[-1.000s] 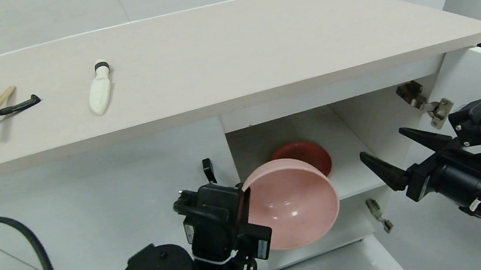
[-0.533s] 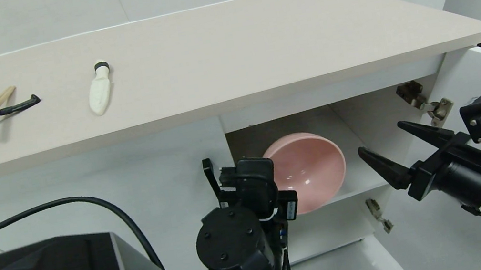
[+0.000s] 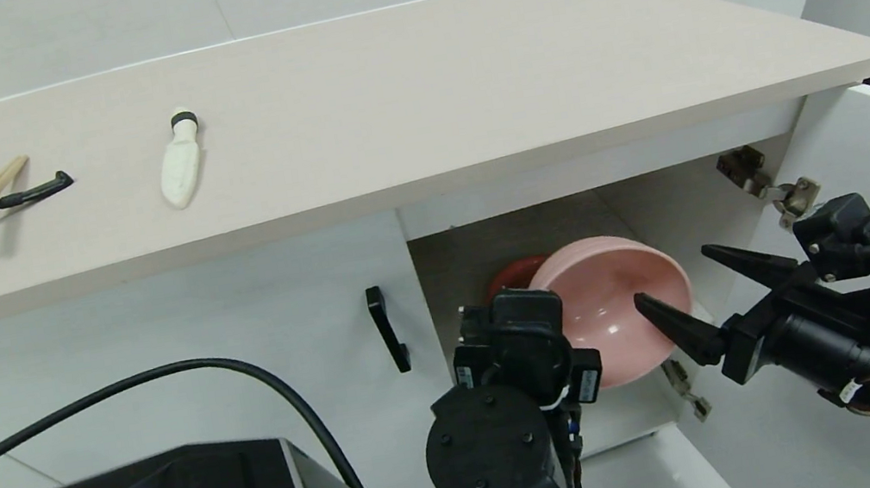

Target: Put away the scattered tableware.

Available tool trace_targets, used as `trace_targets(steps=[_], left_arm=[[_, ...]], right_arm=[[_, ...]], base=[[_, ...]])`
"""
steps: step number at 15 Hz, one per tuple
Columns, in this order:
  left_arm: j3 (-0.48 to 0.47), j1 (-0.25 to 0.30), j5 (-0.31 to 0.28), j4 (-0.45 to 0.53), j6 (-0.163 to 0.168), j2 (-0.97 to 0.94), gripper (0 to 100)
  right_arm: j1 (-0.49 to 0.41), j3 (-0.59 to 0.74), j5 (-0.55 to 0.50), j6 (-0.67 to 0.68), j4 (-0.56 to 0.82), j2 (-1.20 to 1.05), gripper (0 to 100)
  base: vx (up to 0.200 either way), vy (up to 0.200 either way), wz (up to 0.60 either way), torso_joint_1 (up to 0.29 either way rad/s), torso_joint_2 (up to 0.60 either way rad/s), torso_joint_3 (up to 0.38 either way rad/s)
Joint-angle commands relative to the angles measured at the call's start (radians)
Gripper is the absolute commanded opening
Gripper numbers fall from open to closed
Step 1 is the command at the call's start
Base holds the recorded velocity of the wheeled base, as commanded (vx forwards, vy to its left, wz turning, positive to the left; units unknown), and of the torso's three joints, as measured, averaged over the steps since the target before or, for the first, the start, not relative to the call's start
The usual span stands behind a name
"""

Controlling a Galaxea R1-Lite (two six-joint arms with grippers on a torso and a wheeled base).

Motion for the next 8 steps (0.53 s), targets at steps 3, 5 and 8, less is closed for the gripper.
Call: trace_targets(steps=[3,5,8], left_arm=[[-0.006,-0.025,0.000,-0.001,-0.003,0.016,0],[-0.006,-0.025,0.002,-0.001,-0.003,0.013,0],[-0.008,-0.025,0.002,-0.001,-0.004,0.009,0]], right_arm=[[-0.046,-0.001,0.000,0.000,-0.002,0.017,100],[-0.046,-0.003,0.000,0.000,-0.002,0.017,100],[-0.047,-0.001,0.000,0.000,-0.002,0.017,100]], base=[[0.000,0.000,0.00,0.000,0.00,0.000],[0.000,0.000,0.00,0.000,0.00,0.000],[0.000,0.000,0.00,0.000,0.00,0.000]])
